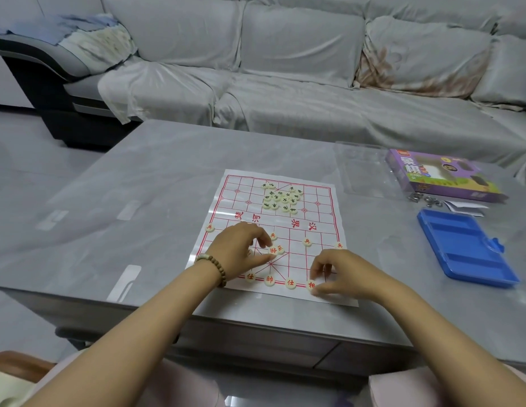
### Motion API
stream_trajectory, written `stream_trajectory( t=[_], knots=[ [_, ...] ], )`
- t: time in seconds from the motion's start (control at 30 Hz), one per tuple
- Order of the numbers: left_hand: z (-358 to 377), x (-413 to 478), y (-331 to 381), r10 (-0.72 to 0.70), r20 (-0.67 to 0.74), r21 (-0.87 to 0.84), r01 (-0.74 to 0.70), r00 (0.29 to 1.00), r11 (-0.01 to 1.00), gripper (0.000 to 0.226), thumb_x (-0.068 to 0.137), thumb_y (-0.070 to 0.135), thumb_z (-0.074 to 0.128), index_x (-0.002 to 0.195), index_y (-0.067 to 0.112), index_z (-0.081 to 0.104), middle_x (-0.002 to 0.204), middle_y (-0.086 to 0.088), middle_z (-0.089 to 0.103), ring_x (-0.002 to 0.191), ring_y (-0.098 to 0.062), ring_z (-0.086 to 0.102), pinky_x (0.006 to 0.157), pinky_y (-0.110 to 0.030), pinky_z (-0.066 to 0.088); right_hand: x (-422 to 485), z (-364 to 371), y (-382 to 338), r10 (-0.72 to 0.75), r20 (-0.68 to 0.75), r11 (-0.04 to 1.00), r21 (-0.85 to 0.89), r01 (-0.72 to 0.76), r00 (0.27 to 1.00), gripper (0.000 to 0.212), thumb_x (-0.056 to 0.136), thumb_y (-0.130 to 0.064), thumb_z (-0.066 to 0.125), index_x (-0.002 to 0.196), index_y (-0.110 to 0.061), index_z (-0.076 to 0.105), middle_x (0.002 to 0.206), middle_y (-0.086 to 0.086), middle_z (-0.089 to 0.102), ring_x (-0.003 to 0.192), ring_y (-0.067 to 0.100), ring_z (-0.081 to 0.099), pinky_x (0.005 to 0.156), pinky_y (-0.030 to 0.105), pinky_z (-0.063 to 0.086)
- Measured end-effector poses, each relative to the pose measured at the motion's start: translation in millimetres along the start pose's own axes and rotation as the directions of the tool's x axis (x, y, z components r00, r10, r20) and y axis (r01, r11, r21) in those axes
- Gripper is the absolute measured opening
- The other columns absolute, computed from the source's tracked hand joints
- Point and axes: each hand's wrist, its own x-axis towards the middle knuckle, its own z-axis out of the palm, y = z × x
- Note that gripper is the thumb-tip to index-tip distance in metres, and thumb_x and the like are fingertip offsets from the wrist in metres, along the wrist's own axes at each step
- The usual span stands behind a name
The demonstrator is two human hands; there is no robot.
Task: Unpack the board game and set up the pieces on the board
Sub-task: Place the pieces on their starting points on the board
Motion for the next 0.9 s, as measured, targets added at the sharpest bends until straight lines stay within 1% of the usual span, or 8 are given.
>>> stream_trajectory(
  t=[0.2, 0.37, 0.47, 0.57, 0.63, 0.7, 0.77, 0.9],
  knots=[
    [1, 2, 2, -0.001, 0.012, 0.011, 0.001, 1.000, 1.000, 0.031, 0.085, 0.043, 0.062, 0.109, 0.025, 0.061, 0.108, 0.008, 0.061, 0.090, -0.003, 0.046, 0.075, -0.014, 0.039, 2, 3, -1, -0.021, -0.016, 1.000, 0.004, 0.021, 1.000, 0.021, 0.078, -0.036, 0.073, 0.094, -0.026, 0.065, 0.098, -0.010, 0.059, 0.087, 0.010, 0.055, 0.079, 0.027, 0.049],
    [1, 1, 1, -0.001, -0.002, 0.015, 0.001, 1.000, 1.000, 0.030, 0.084, 0.043, 0.062, 0.109, 0.025, 0.061, 0.108, 0.008, 0.061, 0.089, -0.003, 0.045, 0.073, -0.011, 0.037, 5, 3, -1, -0.025, 0.000, 1.000, 0.006, 0.025, 1.000, 0.023, 0.078, -0.038, 0.073, 0.096, -0.028, 0.063, 0.100, -0.011, 0.059, 0.089, 0.008, 0.054, 0.080, 0.025, 0.049],
    [0, 0, 0, -0.002, -0.021, 0.016, 0.002, 1.000, 1.000, 0.030, 0.085, 0.043, 0.062, 0.109, 0.026, 0.061, 0.108, 0.008, 0.061, 0.089, -0.002, 0.045, 0.072, -0.010, 0.035, 11, -1, -12, -0.034, -0.100, 0.972, 0.227, 0.056, 0.994, 0.019, 0.081, -0.041, 0.069, 0.095, -0.030, 0.064, 0.098, -0.016, 0.062, 0.090, 0.004, 0.057, 0.078, 0.018, 0.049],
    [-1, 0, -2, -0.015, -0.045, 0.020, 0.016, 0.999, 1.000, 0.030, 0.085, 0.044, 0.061, 0.109, 0.025, 0.061, 0.108, 0.008, 0.061, 0.089, -0.003, 0.045, 0.075, -0.013, 0.037, 24, -4, -36, 0.056, -0.178, 0.835, 0.548, 0.052, 0.982, 0.019, 0.089, -0.039, 0.058, 0.100, -0.026, 0.068, 0.094, -0.015, 0.068, 0.088, 0.003, 0.064, 0.075, 0.013, 0.049],
    [-4, -2, -5, -0.024, -0.080, 0.021, 0.026, 0.996, 0.999, 0.030, 0.085, 0.044, 0.061, 0.108, 0.026, 0.061, 0.107, 0.008, 0.062, 0.089, -0.003, 0.045, 0.077, -0.014, 0.039, 34, -3, -50, 0.149, -0.091, 0.721, 0.692, -0.045, 0.985, 0.027, 0.091, -0.040, 0.055, 0.103, -0.020, 0.069, 0.094, -0.008, 0.071, 0.087, 0.007, 0.067, 0.078, 0.019, 0.053],
    [-7, -5, -9, -0.025, -0.130, 0.022, 0.028, 0.991, 0.999, 0.029, 0.085, 0.045, 0.061, 0.107, 0.026, 0.061, 0.105, 0.009, 0.062, 0.089, -0.003, 0.045, 0.079, -0.016, 0.041, 42, -1, -60, 0.179, 0.025, 0.668, 0.731, -0.140, 0.984, 0.031, 0.090, -0.042, 0.057, 0.100, -0.016, 0.072, 0.093, -0.003, 0.074, 0.087, 0.012, 0.070, 0.076, 0.022, 0.054],
    [-11, -8, -12, -0.040, -0.165, 0.025, 0.045, 0.985, 0.999, 0.028, 0.085, 0.044, 0.060, 0.105, 0.026, 0.061, 0.103, 0.010, 0.061, 0.088, -0.003, 0.045, 0.078, -0.017, 0.041, 48, 0, -68, 0.181, 0.102, 0.603, 0.774, -0.192, 0.978, 0.028, 0.087, -0.038, 0.063, 0.096, -0.013, 0.074, 0.091, -0.001, 0.075, 0.088, 0.015, 0.071, 0.076, 0.024, 0.055],
    [-19, -15, -24, -0.072, -0.209, 0.033, 0.080, 0.975, 0.996, 0.028, 0.083, 0.046, 0.063, 0.102, 0.027, 0.058, 0.102, 0.012, 0.060, 0.088, -0.004, 0.048, 0.076, -0.016, 0.039, 59, 0, -86, 0.146, 0.149, 0.448, 0.872, -0.200, 0.978, 0.020, 0.083, -0.020, 0.071, 0.098, -0.007, 0.072, 0.093, 0.007, 0.075, 0.087, 0.017, 0.072, 0.079, 0.025, 0.057]
  ],
)
